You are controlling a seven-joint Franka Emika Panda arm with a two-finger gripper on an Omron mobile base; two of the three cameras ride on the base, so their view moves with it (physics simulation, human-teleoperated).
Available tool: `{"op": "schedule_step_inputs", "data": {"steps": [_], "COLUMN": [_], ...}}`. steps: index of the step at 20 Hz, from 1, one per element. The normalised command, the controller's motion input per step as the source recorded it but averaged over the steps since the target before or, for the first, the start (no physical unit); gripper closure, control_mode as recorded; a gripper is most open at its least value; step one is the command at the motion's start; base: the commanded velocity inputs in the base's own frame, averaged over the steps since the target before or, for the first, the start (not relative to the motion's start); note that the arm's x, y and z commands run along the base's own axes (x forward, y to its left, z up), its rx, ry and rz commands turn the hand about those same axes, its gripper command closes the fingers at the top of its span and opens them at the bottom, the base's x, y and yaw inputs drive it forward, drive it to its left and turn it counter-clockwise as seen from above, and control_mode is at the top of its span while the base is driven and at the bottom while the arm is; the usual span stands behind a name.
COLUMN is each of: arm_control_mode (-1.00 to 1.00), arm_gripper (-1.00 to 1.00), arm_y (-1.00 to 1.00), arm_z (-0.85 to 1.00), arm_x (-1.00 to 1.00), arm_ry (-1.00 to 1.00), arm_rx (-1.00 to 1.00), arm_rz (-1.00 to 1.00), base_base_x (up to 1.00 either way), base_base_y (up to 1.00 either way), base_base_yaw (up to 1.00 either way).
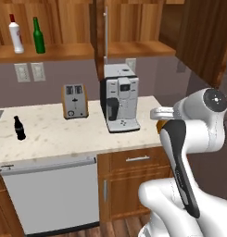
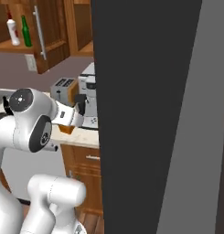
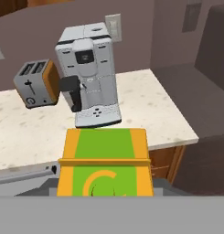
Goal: Sort all alcoholic drinks to one cabinet, and non-alcoholic drinks to the other.
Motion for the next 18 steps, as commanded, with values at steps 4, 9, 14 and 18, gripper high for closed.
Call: {"op": "schedule_step_inputs", "data": {"steps": [4, 9, 14, 18], "arm_control_mode": [1.00, 1.00, 1.00, 1.00], "arm_gripper": [1.00, 1.00, 1.00, 1.00], "arm_y": [0.00, 0.00, 0.00, 0.00], "arm_z": [0.00, 0.00, 0.00, 0.00], "arm_x": [0.00, 0.00, 0.00, 0.00], "arm_ry": [0.00, 0.00, 0.00, 0.00], "arm_rx": [0.00, 0.00, 0.00, 0.00], "arm_rz": [0.00, 0.00, 0.00, 0.00], "base_base_x": [0.71, 0.71, 0.52, 0.33], "base_base_y": [-0.23, -0.18, -0.22, -0.24], "base_base_yaw": [0.00, 0.00, 0.00, 0.00]}}
